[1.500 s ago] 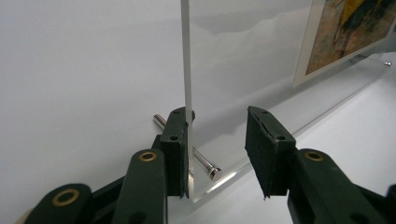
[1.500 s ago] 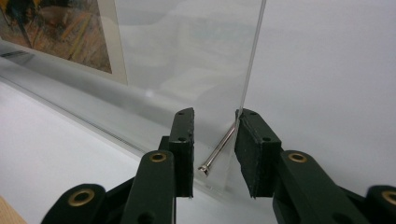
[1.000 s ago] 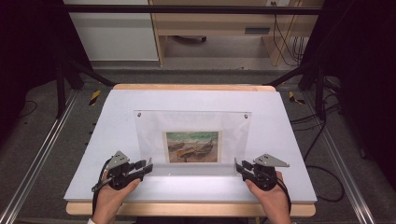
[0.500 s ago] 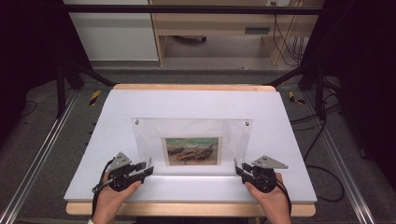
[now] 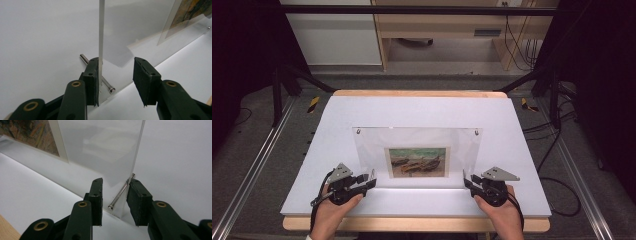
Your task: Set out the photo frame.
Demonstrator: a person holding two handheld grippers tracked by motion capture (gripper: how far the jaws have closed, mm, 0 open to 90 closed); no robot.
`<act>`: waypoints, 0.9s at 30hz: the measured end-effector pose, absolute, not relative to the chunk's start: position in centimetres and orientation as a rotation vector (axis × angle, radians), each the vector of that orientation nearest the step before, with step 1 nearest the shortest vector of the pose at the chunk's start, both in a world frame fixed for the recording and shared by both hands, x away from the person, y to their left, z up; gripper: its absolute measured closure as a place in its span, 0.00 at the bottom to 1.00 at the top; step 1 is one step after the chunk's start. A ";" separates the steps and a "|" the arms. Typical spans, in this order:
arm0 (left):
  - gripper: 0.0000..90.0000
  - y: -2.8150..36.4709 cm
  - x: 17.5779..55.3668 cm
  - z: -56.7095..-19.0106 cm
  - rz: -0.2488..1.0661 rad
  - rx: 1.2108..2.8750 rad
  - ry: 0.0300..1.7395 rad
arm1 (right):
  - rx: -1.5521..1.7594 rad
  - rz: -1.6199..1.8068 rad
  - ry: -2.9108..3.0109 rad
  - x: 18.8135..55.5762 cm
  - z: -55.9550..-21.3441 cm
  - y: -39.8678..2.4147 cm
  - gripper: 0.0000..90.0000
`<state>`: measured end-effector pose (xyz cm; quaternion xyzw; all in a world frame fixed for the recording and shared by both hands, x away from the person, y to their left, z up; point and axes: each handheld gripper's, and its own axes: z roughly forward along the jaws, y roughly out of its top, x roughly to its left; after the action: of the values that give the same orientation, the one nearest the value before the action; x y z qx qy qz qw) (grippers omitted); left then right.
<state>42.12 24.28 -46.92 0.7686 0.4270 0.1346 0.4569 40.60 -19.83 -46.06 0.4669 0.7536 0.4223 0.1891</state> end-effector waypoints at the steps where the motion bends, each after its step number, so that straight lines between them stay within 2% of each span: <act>1: 0.63 24.3 42.1 -46.9 0.331 1.893 1.053 | 1.311 1.188 2.119 40.6 -46.1 -19.8 0.73; 8: 0.62 24.3 42.2 -46.9 0.321 1.887 1.056 | 1.308 1.188 2.126 40.7 -46.1 -19.7 0.67; 10: 0.60 24.3 42.2 -46.9 0.316 1.878 1.057 | 1.294 1.193 2.127 40.7 -46.2 -19.5 0.59; 11: 0.58 24.4 42.2 -46.8 0.320 1.863 1.057 | 1.295 1.193 2.121 40.7 -46.1 -19.4 0.55; 12: 0.54 24.4 42.2 -46.8 0.320 1.863 1.057 | 1.295 1.193 2.121 40.7 -46.1 -19.4 0.55; 13: 0.50 24.3 42.2 -46.8 0.320 1.852 1.064 | 1.293 1.194 2.111 40.8 -46.1 -19.2 0.47; 14: 0.45 24.3 42.2 -46.8 0.320 1.852 1.064 | 1.293 1.194 2.111 40.8 -46.1 -19.2 0.47; 15: 0.41 24.3 42.3 -46.8 0.318 1.849 1.065 | 1.281 1.198 2.105 40.8 -46.0 -19.1 0.39; 17: 0.37 24.3 42.4 -46.8 0.312 1.837 1.068 | 1.272 1.195 2.105 40.9 -45.9 -19.0 0.36; 18: 0.32 24.2 42.4 -46.7 0.317 1.832 1.068 | 1.254 1.189 2.102 41.0 -45.8 -18.9 0.30; 27: 0.18 24.1 42.4 -46.4 0.354 1.823 1.049 | 1.223 1.196 2.067 41.0 -45.5 -18.6 0.14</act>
<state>42.37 24.06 -46.43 0.7483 0.4308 0.1453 0.4832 40.98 -18.60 -45.54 0.4439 0.7503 0.4339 0.2273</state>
